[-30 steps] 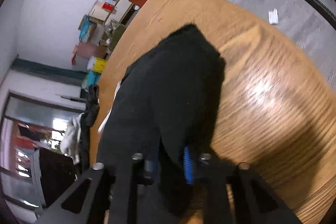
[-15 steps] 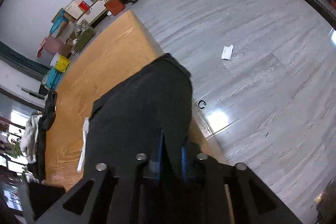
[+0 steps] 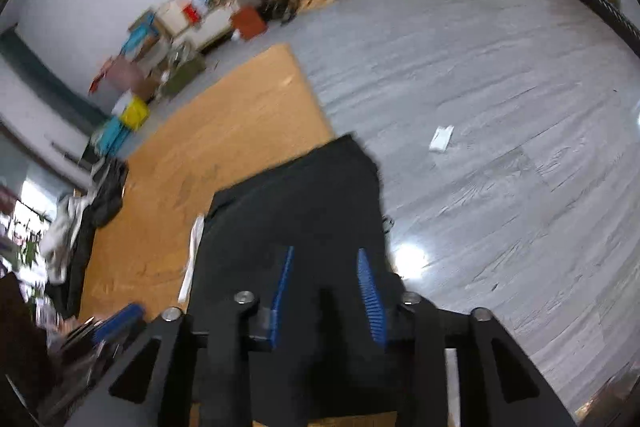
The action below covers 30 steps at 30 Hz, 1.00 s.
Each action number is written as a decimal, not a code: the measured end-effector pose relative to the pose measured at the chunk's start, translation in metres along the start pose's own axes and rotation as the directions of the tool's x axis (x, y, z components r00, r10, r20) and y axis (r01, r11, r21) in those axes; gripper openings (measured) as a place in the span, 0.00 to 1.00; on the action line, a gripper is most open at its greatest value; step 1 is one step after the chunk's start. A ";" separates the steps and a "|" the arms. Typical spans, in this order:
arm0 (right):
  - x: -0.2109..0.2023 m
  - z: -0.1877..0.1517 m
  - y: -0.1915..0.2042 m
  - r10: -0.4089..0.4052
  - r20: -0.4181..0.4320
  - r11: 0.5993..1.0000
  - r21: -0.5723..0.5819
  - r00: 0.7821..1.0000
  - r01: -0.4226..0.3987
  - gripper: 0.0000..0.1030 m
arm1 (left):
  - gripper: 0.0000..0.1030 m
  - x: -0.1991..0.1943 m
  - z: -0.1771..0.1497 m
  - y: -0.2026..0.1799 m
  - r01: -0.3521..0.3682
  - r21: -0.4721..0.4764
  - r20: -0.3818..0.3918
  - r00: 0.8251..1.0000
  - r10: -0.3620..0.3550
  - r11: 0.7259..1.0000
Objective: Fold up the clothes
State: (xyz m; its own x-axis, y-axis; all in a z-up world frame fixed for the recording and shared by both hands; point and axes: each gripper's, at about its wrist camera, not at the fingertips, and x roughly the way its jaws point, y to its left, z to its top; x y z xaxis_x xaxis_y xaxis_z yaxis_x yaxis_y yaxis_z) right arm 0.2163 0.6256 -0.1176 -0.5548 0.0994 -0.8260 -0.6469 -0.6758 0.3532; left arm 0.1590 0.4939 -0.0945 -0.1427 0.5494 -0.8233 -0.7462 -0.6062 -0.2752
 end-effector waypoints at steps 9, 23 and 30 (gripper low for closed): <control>0.068 0.007 0.008 -0.129 -0.090 0.992 -0.020 0.988 0.128 0.18 | 0.04 0.013 -0.036 0.014 -0.143 0.039 -0.037 0.989 0.144 0.989; -0.057 -0.103 0.016 -0.162 0.296 0.980 -0.059 0.941 0.188 0.59 | 0.77 -0.042 -0.040 0.031 -0.171 0.147 0.156 0.977 0.148 0.974; -0.087 -0.175 0.030 -0.240 0.367 0.945 -0.123 0.899 0.303 0.81 | 0.77 -0.070 -0.060 0.023 -0.158 0.178 0.199 0.972 0.121 0.971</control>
State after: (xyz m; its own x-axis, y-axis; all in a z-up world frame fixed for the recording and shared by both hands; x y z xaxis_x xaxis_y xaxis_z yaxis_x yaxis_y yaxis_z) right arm 0.3363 0.4691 -0.1122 -0.5351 0.5193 -0.6663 -0.7149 -0.6986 0.0296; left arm 0.1909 0.4070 -0.0726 -0.3588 0.5755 -0.7349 -0.8182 -0.5729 -0.0492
